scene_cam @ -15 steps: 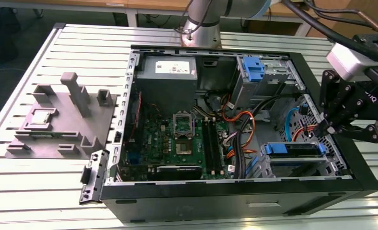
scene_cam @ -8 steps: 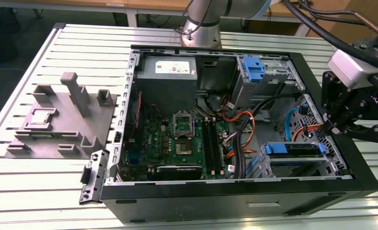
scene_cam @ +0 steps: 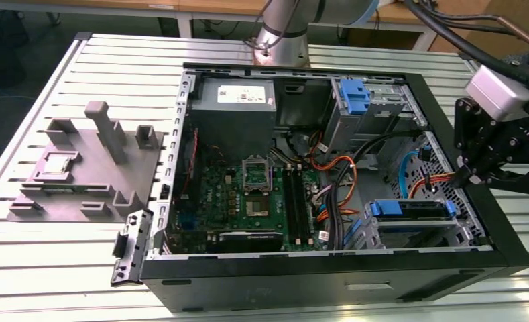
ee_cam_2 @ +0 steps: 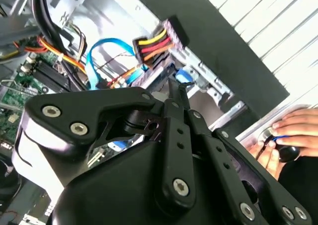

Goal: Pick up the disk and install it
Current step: 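Insert the first disk wire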

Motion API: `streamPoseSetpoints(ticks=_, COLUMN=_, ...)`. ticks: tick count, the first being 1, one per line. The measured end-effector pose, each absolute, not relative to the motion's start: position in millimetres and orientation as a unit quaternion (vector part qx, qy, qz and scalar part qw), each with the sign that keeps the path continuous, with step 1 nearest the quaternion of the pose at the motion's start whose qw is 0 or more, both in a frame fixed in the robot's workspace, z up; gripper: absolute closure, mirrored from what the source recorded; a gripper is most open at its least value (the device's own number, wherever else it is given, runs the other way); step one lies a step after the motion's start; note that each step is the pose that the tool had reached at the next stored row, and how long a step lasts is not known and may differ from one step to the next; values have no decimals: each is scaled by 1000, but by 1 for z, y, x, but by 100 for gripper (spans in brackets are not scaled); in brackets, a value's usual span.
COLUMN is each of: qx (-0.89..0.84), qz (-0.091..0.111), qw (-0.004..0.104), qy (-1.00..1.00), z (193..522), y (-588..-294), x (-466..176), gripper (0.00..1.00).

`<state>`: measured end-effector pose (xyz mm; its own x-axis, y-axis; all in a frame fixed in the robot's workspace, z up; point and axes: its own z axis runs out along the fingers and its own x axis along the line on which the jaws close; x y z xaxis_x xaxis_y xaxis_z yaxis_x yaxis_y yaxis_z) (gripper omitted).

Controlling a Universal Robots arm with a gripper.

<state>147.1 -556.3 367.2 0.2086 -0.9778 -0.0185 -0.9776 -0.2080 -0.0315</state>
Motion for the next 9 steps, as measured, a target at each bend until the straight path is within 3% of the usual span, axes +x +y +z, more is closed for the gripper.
streamPoseSetpoints(ticks=9, qx=-784, qz=-6, qw=18, qy=620, z=366, y=-537, x=153, gripper=90)
